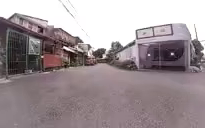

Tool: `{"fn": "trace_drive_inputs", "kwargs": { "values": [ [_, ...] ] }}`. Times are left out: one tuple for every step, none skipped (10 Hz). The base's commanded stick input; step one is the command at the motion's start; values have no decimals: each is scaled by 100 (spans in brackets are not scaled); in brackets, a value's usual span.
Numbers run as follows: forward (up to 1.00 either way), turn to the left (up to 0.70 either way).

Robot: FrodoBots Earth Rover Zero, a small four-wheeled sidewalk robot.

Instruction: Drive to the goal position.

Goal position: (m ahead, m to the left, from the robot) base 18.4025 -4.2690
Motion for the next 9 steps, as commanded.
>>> {"fn": "trace_drive_inputs", "kwargs": {
  "values": [
    [70,0],
    [70,0],
    [70,0],
    [70,0],
    [70,0],
    [70,0],
    [70,0],
    [70,0],
    [70,0]
  ]
}}
